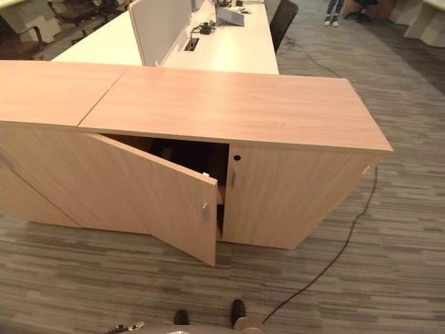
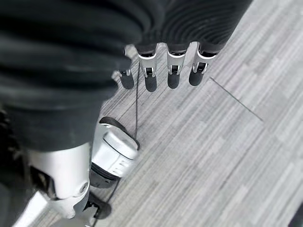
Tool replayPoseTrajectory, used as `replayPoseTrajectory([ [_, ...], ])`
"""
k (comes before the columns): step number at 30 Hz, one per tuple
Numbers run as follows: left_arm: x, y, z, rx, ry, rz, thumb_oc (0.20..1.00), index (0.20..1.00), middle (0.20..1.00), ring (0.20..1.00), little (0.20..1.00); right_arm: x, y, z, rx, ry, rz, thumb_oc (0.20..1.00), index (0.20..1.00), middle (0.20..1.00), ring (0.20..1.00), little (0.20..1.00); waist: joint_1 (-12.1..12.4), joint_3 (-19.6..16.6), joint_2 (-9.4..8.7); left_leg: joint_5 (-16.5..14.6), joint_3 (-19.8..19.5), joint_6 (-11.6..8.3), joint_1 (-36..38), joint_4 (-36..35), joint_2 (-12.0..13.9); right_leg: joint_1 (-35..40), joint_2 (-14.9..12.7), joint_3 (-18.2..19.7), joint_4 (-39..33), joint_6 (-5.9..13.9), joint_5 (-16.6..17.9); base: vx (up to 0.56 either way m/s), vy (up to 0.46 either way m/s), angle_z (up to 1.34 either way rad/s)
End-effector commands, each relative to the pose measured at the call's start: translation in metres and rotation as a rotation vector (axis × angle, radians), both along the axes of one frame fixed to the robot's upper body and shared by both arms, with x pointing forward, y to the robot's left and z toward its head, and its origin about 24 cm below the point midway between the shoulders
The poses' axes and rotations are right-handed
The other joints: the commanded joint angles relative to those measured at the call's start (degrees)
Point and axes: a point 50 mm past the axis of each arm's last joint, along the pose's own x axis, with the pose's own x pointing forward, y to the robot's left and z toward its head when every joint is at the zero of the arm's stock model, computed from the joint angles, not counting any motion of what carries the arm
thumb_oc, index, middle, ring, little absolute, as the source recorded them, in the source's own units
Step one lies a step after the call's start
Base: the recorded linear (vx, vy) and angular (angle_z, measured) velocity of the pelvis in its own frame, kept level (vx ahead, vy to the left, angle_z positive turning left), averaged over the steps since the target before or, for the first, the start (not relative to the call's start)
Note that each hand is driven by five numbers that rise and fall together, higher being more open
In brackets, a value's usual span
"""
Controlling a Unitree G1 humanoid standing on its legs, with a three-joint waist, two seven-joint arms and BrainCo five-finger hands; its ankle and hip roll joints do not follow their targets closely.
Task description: Put the empty folder in the office cabinet
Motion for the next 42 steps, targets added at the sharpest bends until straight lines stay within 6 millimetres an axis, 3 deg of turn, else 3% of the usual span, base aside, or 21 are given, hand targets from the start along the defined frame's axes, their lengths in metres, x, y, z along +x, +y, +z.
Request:
replayPoseTrajectory([
  [1, 0.019, -0.028, -0.003, -0.025, 0.002, -0.230, 1.000, 1.000, 1.000, 1.000, 1.000, 0.033, 0.000, 0.002, -0.005, -0.076, -0.024, 1.000, 1.000, 1.000, 1.000, 1.000, -1.12, -0.88, 2.73, -0.21, -1.37, -0.37, 0.02, -0.71, -1.11, 5.20, 3.27, -1.53, -1.81, 2.33, -6.91, 0.10, 0.070, 0.04],
  [3, 0.029, -0.035, -0.001, 0.019, -0.024, -0.407, 1.000, 1.000, 1.000, 1.000, 1.000, 0.032, 0.010, 0.000, 0.025, -0.067, -0.026, 1.000, 1.000, 1.000, 1.000, 1.000, -1.33, -2.17, 2.80, -0.84, -0.85, -0.33, 1.08, -0.89, -0.96, 6.42, 2.90, -1.61, -2.51, 2.85, -7.10, 0.10, 0.054, 0.14],
  [10, 0.035, -0.031, 0.003, 0.131, -0.075, -0.521, 1.000, 1.000, 1.000, 1.000, 1.000, 0.033, 0.006, 0.001, 0.007, -0.085, -0.045, 1.000, 1.000, 1.000, 1.000, 1.000, -0.61, -2.67, 2.24, -1.90, -1.28, -0.05, 2.00, -0.89, -1.23, 7.15, 2.21, -1.82, -2.51, 3.63, -7.07, 0.03, 0.018, 0.05],
  [16, 0.021, -0.029, -0.001, 0.046, -0.018, -0.474, 1.000, 1.000, 1.000, 1.000, 1.000, 0.043, -0.004, 0.004, 0.001, -0.110, -0.079, 1.000, 1.000, 1.000, 1.000, 1.000, -0.32, -2.72, 1.79, -2.20, -1.27, 0.14, 1.90, -0.89, -1.49, 6.96, 1.80, -1.66, -2.51, 4.04, -6.67, 0.01, 0.006, -0.01],
  [22, 0.014, -0.022, -0.001, -0.079, -0.033, -0.270, 1.000, 1.000, 1.000, 1.000, 1.000, 0.043, -0.010, 0.005, 0.023, -0.100, -0.112, 1.000, 1.000, 1.000, 1.000, 1.000, -0.08, -2.75, 1.49, -2.35, -1.53, 0.24, 1.77, -0.89, -1.69, 6.87, 1.61, -1.63, -2.51, 4.15, -6.58, 0.00, 0.000, 0.00],
  [42, 0.024, -0.023, 0.001, -0.060, -0.044, -0.390, 1.000, 1.000, 1.000, 1.000, 1.000, 0.046, -0.004, 0.005, 0.050, -0.123, -0.107, 1.000, 1.000, 1.000, 1.000, 1.000, -0.12, -3.00, 1.05, -3.09, -1.52, 0.44, 2.81, -0.89, -1.72, 7.58, 1.44, -1.34, -2.51, 4.23, -6.87, 0.00, 0.000, 0.00],
])
